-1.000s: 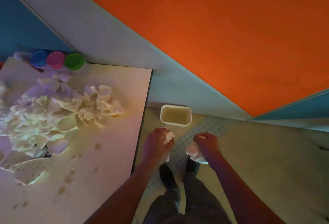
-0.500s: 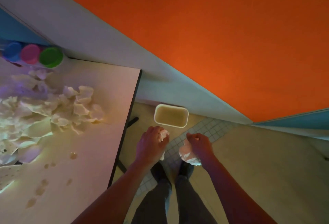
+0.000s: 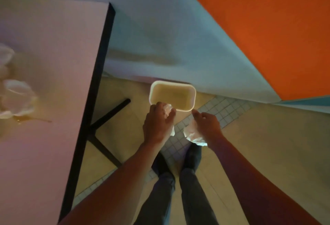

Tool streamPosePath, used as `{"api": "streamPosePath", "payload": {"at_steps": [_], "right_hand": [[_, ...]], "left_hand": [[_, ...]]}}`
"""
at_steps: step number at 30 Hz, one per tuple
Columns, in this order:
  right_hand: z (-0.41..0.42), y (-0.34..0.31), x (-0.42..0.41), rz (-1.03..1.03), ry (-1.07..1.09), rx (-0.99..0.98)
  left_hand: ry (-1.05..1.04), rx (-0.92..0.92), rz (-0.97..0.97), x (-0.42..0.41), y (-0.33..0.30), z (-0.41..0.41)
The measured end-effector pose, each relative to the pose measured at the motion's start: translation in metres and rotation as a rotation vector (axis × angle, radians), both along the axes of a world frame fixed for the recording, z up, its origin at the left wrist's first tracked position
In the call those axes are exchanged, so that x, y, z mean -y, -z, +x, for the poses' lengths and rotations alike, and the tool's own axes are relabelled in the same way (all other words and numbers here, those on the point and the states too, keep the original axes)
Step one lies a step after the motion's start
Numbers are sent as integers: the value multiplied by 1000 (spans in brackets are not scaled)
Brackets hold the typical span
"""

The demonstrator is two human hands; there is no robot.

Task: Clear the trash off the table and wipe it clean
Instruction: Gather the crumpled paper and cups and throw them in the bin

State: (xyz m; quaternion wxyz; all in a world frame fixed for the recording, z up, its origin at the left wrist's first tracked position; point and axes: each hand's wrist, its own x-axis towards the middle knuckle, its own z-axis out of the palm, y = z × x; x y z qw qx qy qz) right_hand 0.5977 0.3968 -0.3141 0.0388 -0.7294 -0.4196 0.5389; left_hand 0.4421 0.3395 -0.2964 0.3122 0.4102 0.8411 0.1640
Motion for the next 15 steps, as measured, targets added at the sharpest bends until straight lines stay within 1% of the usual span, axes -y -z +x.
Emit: {"api": "streamPosePath", "payload": {"at_steps": [4, 9, 13, 15], "right_hand": [[-9, 45, -12, 17, 64, -51], [-32, 100, -39, 18, 252, -162], [-55, 128, -65, 138, 303, -121], [-65, 142, -75, 211, 308, -158]], "left_hand": [[-33, 16, -14, -15, 46, -2], [-48, -45, 7, -42, 101, -14], [-61, -84, 59, -67, 142, -22], [-72, -104, 90, -81, 165, -26]]}}
